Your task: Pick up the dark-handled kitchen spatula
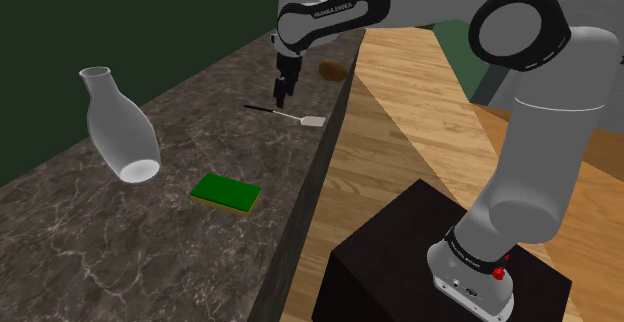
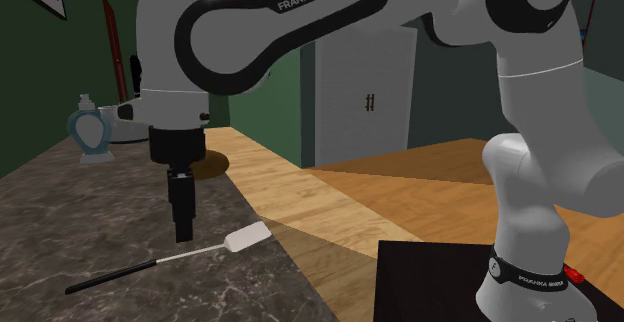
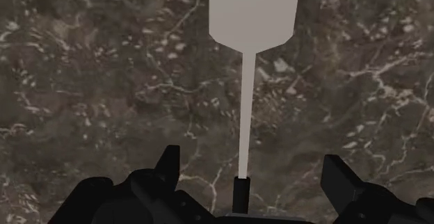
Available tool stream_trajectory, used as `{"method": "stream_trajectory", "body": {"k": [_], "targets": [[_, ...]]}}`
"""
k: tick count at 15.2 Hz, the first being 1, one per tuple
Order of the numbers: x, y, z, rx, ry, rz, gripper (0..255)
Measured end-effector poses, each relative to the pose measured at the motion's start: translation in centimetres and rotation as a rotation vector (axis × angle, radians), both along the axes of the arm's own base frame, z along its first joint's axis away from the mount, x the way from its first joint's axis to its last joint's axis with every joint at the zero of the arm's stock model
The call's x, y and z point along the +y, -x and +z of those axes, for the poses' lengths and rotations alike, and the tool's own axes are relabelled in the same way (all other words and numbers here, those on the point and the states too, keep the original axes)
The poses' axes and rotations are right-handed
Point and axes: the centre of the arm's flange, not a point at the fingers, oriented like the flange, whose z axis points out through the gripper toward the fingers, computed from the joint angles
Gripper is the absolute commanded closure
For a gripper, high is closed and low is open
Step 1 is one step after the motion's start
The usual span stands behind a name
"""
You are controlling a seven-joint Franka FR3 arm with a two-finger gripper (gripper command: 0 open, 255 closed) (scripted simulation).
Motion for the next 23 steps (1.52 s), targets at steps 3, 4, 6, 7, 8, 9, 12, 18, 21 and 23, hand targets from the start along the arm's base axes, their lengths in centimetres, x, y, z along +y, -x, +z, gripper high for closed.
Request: {"method": "stream_trajectory", "body": {"k": [3, 4, 6, 7, 8, 9, 12, 18, 21, 23], "targets": [[0.3, -0.5, -1.9, -0.001, 0.001, 0.007, 0], [0.4, -0.5, -2.4, -0.001, 0.001, 0.008, 0], [0.5, -0.6, -3.5, -0.001, 0.001, 0.008, 0], [0.5, -0.6, -3.9, -0.001, 0.001, 0.008, 0], [0.4, -0.6, -4.1, -0.001, 0.001, 0.008, 255], [0.4, -0.6, -4.2, -0.001, 0.001, 0.008, 255], [0.3, -0.6, -4.2, -0.002, 0.001, 0.008, 255], [0.4, -0.6, -4.2, -0.002, 0.001, 0.008, 255], [0.4, -0.6, -3.1, -0.002, 0.001, 0.008, 255], [0.4, -0.6, -2.1, -0.002, 0.001, 0.008, 255]]}}
